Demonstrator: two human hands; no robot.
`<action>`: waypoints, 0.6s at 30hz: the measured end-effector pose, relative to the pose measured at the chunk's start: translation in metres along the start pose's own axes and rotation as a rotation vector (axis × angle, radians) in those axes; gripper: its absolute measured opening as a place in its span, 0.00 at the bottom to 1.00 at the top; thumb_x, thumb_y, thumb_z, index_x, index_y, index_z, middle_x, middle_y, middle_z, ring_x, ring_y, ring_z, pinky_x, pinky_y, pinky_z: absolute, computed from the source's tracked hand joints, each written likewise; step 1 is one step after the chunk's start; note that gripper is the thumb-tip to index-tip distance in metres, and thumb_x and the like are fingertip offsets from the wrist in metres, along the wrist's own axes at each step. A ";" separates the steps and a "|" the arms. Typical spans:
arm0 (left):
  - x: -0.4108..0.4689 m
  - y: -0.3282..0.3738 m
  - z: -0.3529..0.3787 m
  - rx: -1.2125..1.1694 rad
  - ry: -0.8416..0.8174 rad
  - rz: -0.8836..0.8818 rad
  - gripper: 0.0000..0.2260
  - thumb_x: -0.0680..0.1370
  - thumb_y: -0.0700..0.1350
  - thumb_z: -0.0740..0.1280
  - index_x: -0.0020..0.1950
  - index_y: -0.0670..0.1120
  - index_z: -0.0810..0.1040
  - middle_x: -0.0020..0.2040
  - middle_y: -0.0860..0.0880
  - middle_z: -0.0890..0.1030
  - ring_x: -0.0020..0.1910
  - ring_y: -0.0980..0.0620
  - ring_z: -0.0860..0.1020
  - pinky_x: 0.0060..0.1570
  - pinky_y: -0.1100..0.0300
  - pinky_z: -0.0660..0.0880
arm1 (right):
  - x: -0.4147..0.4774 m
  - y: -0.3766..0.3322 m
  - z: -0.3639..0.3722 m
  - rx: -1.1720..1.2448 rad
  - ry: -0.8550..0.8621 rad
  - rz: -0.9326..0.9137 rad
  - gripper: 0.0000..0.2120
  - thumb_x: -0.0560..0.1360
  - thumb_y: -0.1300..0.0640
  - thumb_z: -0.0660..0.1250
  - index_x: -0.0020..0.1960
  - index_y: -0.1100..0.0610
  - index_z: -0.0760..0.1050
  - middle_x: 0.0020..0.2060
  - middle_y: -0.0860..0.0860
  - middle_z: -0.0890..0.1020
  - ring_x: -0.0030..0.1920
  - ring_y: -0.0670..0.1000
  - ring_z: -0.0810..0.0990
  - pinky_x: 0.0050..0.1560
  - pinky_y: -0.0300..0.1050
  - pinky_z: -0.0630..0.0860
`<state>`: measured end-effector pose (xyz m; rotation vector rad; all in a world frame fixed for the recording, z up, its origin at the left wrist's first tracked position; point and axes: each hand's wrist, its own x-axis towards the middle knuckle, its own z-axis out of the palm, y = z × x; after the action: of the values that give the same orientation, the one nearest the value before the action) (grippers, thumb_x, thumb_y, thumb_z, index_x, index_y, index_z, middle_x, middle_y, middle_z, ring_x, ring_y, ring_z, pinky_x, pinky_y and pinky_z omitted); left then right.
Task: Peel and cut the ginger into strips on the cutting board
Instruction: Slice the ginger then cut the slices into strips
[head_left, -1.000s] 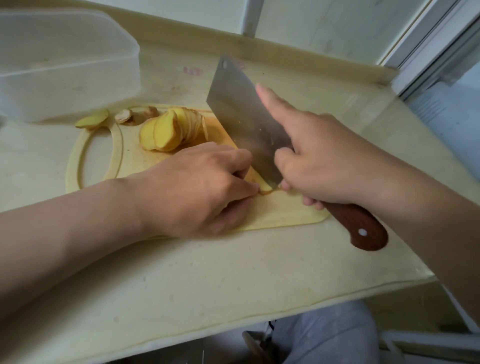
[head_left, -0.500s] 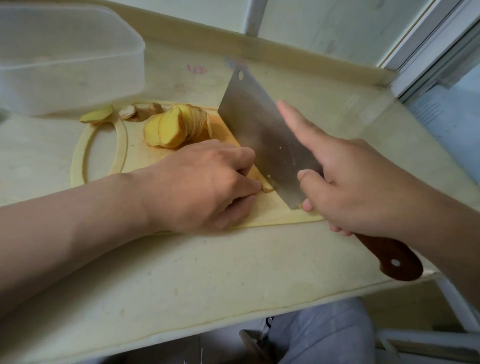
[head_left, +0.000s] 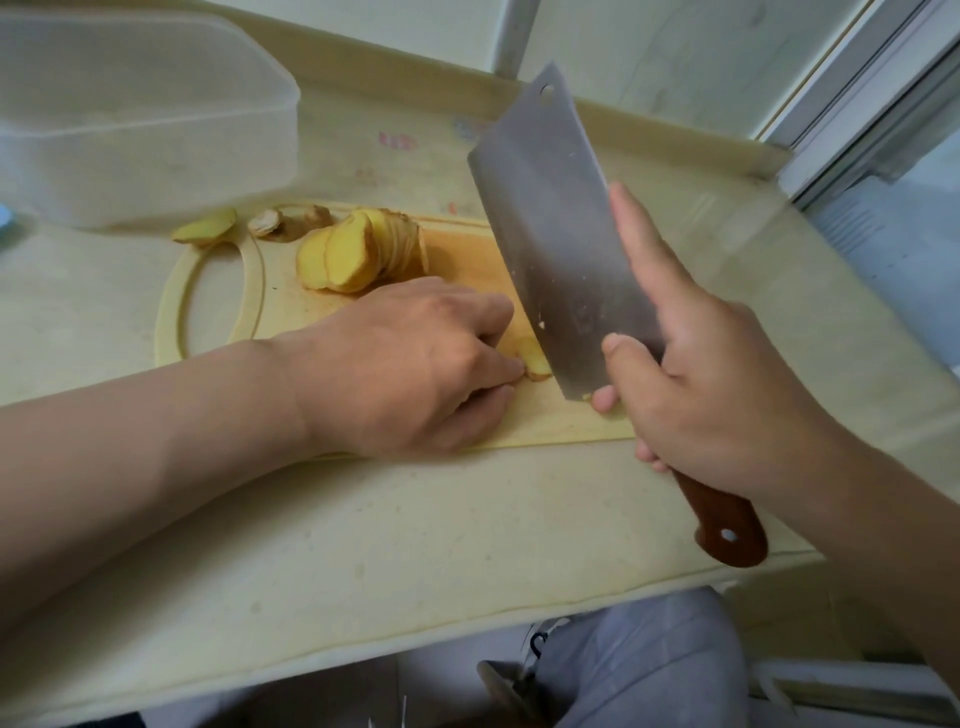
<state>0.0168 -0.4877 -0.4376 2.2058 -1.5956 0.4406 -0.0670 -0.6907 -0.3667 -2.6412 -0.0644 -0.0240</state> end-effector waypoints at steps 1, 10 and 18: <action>0.000 0.000 0.000 0.003 0.000 0.002 0.15 0.82 0.48 0.62 0.45 0.42 0.84 0.38 0.46 0.72 0.32 0.45 0.70 0.35 0.51 0.72 | 0.001 -0.001 -0.003 -0.034 -0.035 0.005 0.42 0.82 0.59 0.58 0.76 0.21 0.41 0.34 0.61 0.84 0.27 0.59 0.80 0.31 0.59 0.82; 0.000 -0.001 0.001 0.005 -0.001 0.014 0.14 0.81 0.48 0.63 0.44 0.42 0.84 0.37 0.45 0.72 0.32 0.43 0.70 0.35 0.52 0.71 | 0.039 -0.029 -0.011 -0.181 -0.263 0.010 0.42 0.80 0.61 0.57 0.81 0.28 0.42 0.38 0.53 0.83 0.23 0.52 0.82 0.24 0.51 0.82; -0.001 0.000 0.000 0.024 0.017 0.013 0.14 0.81 0.48 0.63 0.43 0.43 0.84 0.37 0.45 0.72 0.31 0.43 0.70 0.33 0.51 0.71 | 0.014 -0.014 0.004 -0.034 -0.006 -0.016 0.42 0.82 0.61 0.58 0.81 0.28 0.41 0.33 0.58 0.83 0.27 0.56 0.82 0.30 0.58 0.82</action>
<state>0.0167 -0.4870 -0.4383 2.2049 -1.6047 0.4835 -0.0537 -0.6761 -0.3637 -2.6743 -0.0886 -0.0227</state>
